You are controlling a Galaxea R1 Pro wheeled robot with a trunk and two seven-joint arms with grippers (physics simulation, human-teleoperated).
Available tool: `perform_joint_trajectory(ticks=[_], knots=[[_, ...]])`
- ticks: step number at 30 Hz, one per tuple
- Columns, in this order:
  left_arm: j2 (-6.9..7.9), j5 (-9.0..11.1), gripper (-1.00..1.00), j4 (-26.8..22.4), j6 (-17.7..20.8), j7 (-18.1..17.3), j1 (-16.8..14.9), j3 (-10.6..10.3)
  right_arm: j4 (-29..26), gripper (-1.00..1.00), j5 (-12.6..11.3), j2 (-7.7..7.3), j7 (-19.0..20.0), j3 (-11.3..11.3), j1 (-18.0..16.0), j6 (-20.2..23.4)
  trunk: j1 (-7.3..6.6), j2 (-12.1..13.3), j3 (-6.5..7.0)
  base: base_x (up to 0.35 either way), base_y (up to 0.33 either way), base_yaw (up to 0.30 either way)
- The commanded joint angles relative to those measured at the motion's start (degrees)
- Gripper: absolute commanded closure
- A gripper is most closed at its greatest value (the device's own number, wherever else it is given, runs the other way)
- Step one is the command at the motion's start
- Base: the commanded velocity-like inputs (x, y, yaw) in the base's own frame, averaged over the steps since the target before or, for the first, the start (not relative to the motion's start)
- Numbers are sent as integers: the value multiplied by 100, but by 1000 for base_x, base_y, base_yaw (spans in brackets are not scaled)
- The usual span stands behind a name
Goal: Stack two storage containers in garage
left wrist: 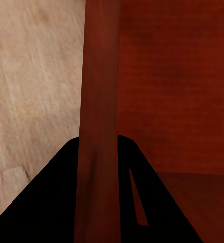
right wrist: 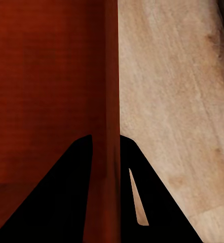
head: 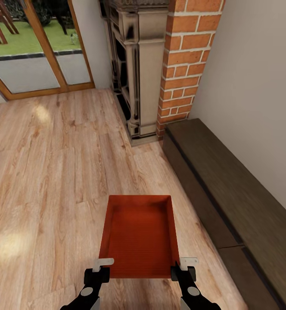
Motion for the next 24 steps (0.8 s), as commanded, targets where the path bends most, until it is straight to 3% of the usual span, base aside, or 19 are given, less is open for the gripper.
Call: perform_joint_trajectory(ticks=[1,14,24], knots=[[24,86,100,45,-32,74,0,-47,-18,100,41,-5,-31,-7,-10,-26,-23,40,16,0,0,0],[24,86,100,37,-37,74,0,-47,-3,100,34,-3,-66,-7,-12,-243,-308,561,275,0,0,-10],[17,95,100,24,-37,75,0,-39,0,100,16,-1,-75,-21,-14,-253,-308,561,357,0,0,-68]])
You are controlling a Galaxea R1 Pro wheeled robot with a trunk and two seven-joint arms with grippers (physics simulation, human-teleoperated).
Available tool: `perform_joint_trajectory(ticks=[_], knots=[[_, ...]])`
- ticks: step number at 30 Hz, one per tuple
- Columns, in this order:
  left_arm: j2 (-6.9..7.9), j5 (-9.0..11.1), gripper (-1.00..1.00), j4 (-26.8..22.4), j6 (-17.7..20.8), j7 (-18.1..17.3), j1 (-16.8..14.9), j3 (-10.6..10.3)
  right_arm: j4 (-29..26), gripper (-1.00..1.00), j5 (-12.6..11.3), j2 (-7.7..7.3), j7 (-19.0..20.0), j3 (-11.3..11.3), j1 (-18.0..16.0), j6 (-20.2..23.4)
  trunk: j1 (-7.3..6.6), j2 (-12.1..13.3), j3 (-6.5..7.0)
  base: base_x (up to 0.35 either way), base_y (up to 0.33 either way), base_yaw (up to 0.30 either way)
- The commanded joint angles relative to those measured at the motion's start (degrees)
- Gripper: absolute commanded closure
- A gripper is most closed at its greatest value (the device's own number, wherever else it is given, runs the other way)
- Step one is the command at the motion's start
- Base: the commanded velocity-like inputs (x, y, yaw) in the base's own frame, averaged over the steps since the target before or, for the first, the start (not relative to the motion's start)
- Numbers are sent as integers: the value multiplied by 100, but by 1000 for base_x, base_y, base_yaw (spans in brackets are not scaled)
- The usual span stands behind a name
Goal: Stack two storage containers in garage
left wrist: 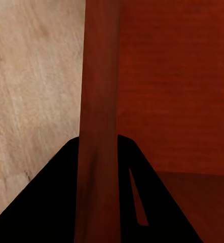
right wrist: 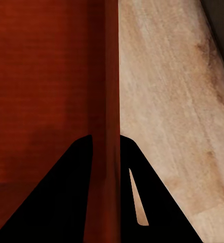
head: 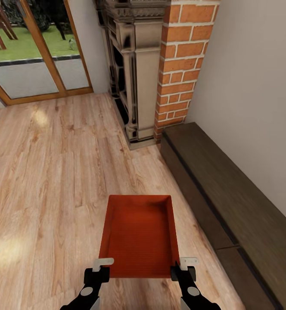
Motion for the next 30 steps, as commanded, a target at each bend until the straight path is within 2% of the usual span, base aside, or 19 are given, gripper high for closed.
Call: perform_joint_trajectory(ticks=[1,15,30], knots=[[9,100,100,32,-32,81,1,-28,-9,100,-2,-4,-59,-22,-9,-233,0,-2,6,0,0,-72],[16,102,100,48,-32,81,1,-28,-9,100,26,-5,-59,-9,-5,-254,0,-2,89,0,0,-42],[16,105,100,57,-32,81,1,-28,-1,100,-2,0,-59,-7,-5,-525,0,-2,206,0,0,0]])
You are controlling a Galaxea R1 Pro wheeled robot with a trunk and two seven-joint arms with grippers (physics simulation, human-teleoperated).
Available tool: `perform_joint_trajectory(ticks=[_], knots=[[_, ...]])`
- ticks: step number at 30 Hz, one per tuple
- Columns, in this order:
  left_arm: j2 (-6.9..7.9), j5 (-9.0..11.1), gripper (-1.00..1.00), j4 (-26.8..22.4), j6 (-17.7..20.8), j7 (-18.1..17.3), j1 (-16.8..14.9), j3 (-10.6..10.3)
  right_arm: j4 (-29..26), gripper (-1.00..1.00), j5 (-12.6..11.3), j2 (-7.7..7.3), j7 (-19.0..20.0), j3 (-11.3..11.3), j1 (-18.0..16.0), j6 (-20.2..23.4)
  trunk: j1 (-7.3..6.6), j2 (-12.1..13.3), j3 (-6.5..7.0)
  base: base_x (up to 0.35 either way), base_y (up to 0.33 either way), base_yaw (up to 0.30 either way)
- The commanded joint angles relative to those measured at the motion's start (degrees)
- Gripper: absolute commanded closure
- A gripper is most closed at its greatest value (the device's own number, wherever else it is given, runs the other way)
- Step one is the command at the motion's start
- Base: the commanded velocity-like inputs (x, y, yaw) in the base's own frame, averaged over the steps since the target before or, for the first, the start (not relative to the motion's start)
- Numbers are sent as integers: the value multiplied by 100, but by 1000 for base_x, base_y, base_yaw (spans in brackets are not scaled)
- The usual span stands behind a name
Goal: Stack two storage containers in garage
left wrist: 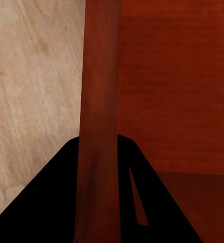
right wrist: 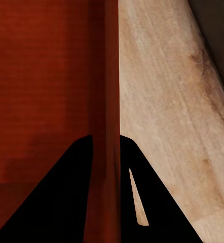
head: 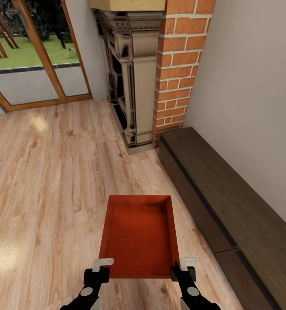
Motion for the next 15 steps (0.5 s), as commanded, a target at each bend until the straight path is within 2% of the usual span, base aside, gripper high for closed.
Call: perform_joint_trajectory(ticks=[1,15], knots=[[12,98,100,40,-35,88,1,-30,-9,100,-3,-6,-47,-12,-8,-536,0,-2,7,0,0,0],[12,100,100,41,-35,88,1,-30,-9,100,-12,-6,-47,-18,-11,-534,0,-2,138,0,0,0]])
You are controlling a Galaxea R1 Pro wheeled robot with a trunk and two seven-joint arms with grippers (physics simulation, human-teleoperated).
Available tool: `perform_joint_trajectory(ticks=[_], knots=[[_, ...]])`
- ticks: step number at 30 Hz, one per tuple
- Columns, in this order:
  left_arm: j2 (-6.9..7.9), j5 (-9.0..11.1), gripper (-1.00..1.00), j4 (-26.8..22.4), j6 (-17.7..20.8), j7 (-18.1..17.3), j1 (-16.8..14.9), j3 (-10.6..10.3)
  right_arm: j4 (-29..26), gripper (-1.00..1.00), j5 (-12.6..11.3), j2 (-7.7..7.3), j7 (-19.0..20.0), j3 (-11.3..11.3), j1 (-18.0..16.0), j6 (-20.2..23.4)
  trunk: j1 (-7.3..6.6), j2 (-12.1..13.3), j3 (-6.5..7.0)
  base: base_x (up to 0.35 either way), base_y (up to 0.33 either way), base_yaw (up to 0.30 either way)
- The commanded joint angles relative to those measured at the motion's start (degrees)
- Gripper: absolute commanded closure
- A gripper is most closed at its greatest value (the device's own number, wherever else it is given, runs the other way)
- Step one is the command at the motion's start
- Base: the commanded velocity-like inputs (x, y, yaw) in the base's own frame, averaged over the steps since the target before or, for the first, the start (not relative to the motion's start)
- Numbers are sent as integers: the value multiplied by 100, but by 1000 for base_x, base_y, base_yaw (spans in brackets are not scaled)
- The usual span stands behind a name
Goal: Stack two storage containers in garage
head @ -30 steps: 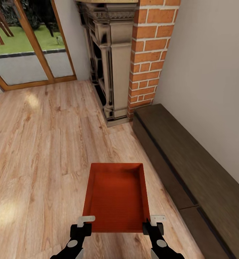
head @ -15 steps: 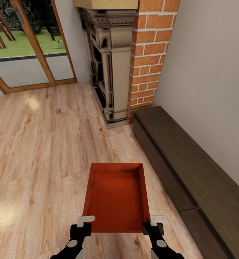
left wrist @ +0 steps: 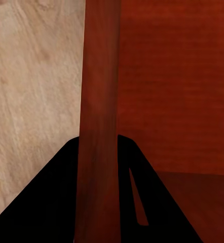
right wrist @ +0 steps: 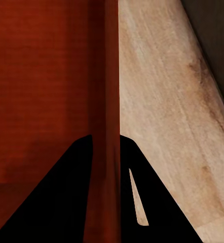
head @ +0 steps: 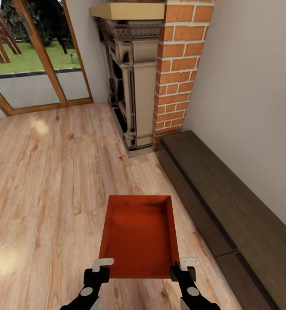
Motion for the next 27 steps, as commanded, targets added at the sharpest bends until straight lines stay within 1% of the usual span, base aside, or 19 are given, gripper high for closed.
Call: perform_joint_trajectory(ticks=[1,27], knots=[[11,95,100,45,-36,87,0,-28,-9,100,-3,-5,-46,-23,-7,-533,0,-2,7,0,0,0],[11,92,100,45,-36,87,0,-28,-9,100,-3,-8,-46,-23,-5,-533,0,-2,250,0,0,0]])
